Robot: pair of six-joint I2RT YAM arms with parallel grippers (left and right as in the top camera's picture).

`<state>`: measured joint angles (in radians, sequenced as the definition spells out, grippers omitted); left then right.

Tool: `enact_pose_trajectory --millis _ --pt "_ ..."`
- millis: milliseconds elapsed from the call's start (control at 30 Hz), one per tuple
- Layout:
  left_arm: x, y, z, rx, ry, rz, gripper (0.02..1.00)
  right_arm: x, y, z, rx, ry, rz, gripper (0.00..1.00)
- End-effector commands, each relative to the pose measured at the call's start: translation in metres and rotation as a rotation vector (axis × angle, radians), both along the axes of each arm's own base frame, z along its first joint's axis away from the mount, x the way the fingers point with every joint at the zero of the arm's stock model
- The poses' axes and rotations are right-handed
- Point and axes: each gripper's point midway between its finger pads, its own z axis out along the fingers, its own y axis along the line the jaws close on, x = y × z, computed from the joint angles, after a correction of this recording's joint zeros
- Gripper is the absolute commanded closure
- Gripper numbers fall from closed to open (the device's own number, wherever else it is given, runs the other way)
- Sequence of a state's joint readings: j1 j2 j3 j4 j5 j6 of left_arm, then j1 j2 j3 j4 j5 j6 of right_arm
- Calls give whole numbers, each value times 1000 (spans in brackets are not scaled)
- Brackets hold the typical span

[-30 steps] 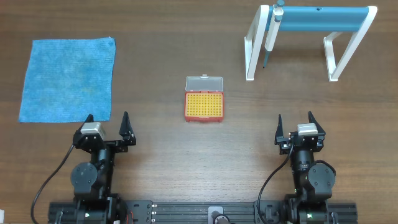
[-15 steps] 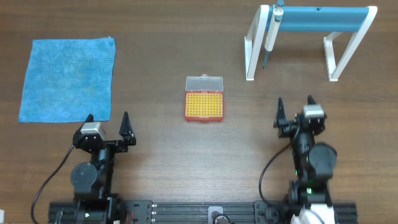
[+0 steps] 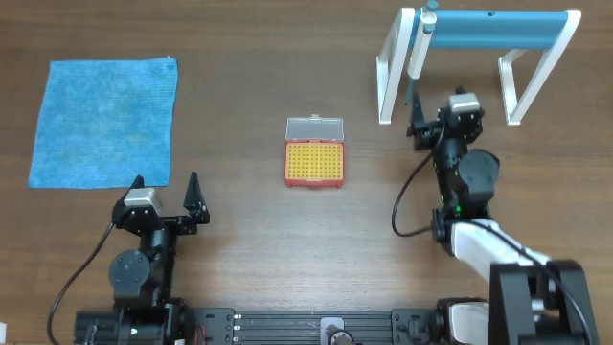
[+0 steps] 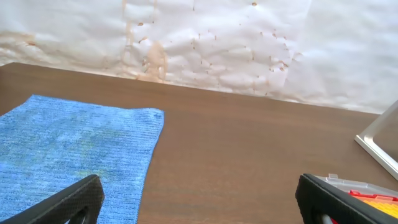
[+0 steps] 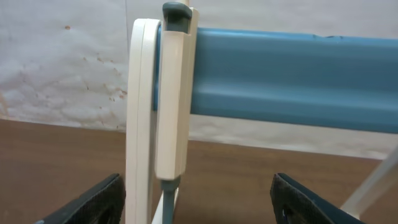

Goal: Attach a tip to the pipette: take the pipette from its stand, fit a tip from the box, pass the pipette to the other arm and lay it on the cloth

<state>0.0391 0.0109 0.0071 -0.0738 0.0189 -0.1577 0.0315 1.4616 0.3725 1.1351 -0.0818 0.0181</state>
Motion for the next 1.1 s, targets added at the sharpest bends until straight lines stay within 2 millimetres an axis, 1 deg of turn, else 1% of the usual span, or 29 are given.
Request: enact_pose_trajectory --millis 33,133,267,333,433,667,733,900,1100 --pt "0 1 -1 9 1 7 23 26 5 12 12 -28 13 233" --pt "0 1 -1 9 1 7 20 34 8 11 13 -26 21 233" --pt "0 1 -1 9 1 7 23 45 11 3 12 -8 25 233" --pt "0 1 -1 9 1 7 23 52 2 1 14 -4 -31 233" --pt "0 1 -1 9 1 7 23 55 -3 0 15 -2 -62 233" --pt "0 1 -1 9 1 7 23 64 -2 -1 15 -2 -57 235" --pt "0 1 -1 9 1 7 23 68 2 -1 15 -4 -39 235" --pt "0 1 -1 9 1 7 23 70 2 0 15 -6 -39 235" --pt "0 1 -1 9 1 7 20 73 3 -12 12 27 -39 237"
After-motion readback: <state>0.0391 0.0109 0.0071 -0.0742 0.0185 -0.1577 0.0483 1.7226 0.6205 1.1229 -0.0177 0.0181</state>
